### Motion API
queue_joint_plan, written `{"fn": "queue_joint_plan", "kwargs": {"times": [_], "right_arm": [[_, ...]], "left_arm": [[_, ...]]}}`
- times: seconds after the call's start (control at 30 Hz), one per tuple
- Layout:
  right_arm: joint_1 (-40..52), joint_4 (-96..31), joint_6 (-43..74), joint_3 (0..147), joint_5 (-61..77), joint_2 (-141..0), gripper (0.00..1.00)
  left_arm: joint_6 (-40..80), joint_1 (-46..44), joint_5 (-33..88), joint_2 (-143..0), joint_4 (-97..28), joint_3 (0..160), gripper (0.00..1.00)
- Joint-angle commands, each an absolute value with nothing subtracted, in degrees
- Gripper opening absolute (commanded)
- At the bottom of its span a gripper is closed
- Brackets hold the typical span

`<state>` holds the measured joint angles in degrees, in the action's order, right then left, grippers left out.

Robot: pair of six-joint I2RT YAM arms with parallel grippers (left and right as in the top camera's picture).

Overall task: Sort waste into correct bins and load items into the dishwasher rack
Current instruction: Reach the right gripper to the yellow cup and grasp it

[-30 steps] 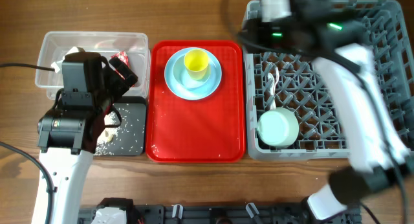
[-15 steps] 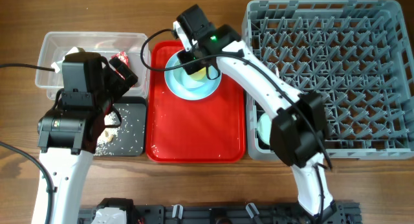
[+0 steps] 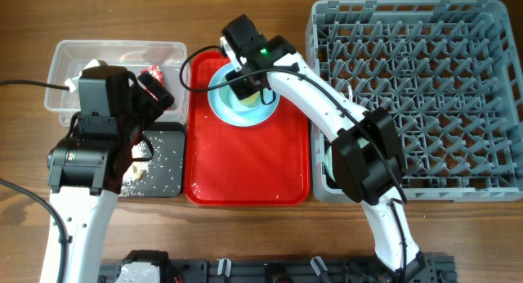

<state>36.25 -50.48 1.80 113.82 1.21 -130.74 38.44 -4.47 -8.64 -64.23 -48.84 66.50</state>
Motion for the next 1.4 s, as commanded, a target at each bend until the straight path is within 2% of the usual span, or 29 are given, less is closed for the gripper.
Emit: {"fn": "queue_joint_plan", "kwargs": {"times": [0.0, 0.1, 0.17, 0.23, 0.33, 0.4, 0.43, 0.63, 0.83, 1.1, 1.13, 1.17, 1.37], "right_arm": [[36.42, -49.19, 1.26, 114.76, 0.40, -125.03, 0.25], [37.06, -48.53, 1.52, 114.76, 0.43, -122.08, 0.23], [37.28, -48.88, 1.72, 114.76, 0.60, -121.58, 0.17], [37.58, -49.71, 1.72, 114.74, 2.07, -121.89, 0.04], [38.09, -52.03, 1.69, 114.65, 3.46, -122.69, 0.06], [38.33, -52.82, 1.65, 114.39, 3.46, -123.20, 0.15], [38.44, -52.73, 1.65, 113.84, 3.44, -123.39, 0.16], [38.46, -48.25, 1.65, 108.01, 3.44, -123.79, 0.24], [39.05, -43.29, 1.52, 101.62, 3.44, -123.79, 0.26], [39.16, -41.47, 1.58, 100.64, -0.45, -123.76, 0.18], [39.16, -41.52, 1.56, 100.64, -0.43, -123.74, 0.15], [39.16, -41.63, 1.52, 100.64, -0.43, -123.74, 0.05], [39.03, -45.28, 2.02, 103.24, 4.16, -119.50, 0.04]], "left_arm": [[37.76, -4.23, -8.38, -64.23, -48.69, 67.35, 1.00], [37.76, -4.23, -8.38, -64.23, -48.69, 67.35, 1.00], [37.76, -4.23, -8.38, -64.23, -48.69, 67.35, 1.00], [37.76, -4.23, -8.38, -64.23, -48.69, 67.35, 1.00], [37.76, -4.23, -8.38, -64.23, -48.69, 67.35, 1.00], [37.76, -4.23, -8.38, -64.23, -48.69, 67.35, 1.00], [37.76, -4.23, -8.38, -64.23, -48.69, 67.35, 1.00], [37.76, -4.23, -8.38, -64.23, -48.69, 67.35, 1.00], [37.76, -4.23, -8.40, -64.23, -48.69, 67.35, 1.00], [37.76, -4.23, -8.38, -64.23, -48.69, 67.35, 1.00], [37.76, -4.23, -8.38, -64.23, -48.69, 67.35, 1.00], [37.76, -4.23, -8.38, -64.23, -48.69, 67.35, 1.00], [37.76, -4.23, -8.38, -64.23, -48.69, 67.35, 1.00]]}}
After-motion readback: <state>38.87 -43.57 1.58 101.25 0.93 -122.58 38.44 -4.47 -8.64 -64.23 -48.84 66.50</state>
